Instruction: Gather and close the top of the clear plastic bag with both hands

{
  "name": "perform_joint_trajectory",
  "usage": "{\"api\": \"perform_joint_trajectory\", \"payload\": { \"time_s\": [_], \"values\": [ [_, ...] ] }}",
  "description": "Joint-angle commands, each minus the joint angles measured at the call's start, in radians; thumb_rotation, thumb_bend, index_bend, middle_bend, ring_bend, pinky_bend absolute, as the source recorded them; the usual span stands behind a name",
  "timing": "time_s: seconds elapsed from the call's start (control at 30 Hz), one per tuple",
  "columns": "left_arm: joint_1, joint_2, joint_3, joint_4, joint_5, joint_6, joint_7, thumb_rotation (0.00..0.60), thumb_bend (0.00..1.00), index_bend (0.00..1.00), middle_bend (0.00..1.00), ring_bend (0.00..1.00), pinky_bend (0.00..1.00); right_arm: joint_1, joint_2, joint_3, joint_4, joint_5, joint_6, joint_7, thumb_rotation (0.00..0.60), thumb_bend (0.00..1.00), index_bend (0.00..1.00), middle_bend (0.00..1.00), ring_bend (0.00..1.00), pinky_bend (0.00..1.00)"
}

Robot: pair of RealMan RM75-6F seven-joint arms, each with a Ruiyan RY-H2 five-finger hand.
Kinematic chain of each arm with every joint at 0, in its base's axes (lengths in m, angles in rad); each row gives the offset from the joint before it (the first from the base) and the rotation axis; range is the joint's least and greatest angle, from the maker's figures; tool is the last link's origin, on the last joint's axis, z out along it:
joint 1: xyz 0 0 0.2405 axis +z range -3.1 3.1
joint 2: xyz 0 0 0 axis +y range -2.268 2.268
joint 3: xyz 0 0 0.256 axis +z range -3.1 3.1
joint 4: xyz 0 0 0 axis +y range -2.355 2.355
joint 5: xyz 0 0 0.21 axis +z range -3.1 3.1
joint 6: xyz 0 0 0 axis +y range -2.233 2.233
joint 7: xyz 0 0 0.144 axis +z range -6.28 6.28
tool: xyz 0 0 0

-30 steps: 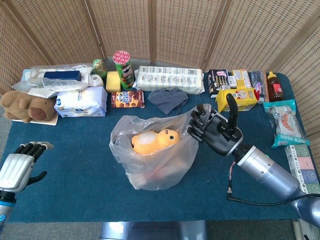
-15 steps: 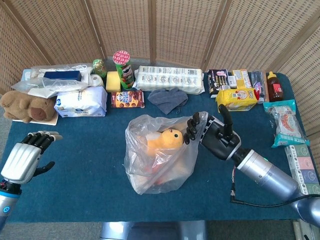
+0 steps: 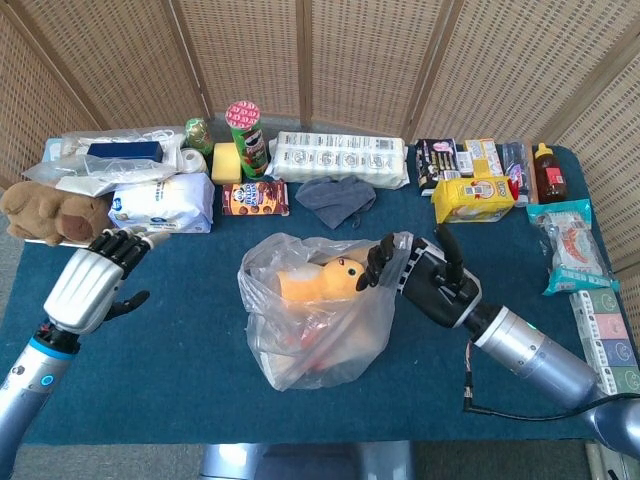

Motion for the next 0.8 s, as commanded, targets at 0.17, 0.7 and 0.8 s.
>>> {"api": "perform_joint_trajectory", "payload": {
  "time_s": [0.17, 0.7, 0.8],
  "values": [
    [-0.101, -0.063, -0.05, -0.002, -0.001, -0.065, 0.04, 0.6, 0.16, 0.15, 0.27, 0.21, 0.26, -0.005, -0.006, -0.004, -0.002, 0.023, -0.018, -0.032, 0.236, 0.2, 0.53, 0.54, 0.51, 0.37],
    [-0.281, -0.216, -0.085, 0.07, -0.067, -0.204, 0.033, 0.6, 0.16, 0.15, 0.27, 0.21, 0.26, -0.013, 0.003, -0.021, -0.014, 0.07, -0.019, -0.074, 0.238, 0.2, 0.53, 0.54, 0.51, 0.36],
    [-0.304, -0.246, -0.083, 0.087, -0.074, -0.217, 0.032, 0.6, 0.17, 0.15, 0.27, 0.21, 0.26, -0.013, 0.005, -0.026, -0.016, 0.076, -0.016, -0.078, 0.236, 0.2, 0.53, 0.54, 0.51, 0.36]
  ]
}}
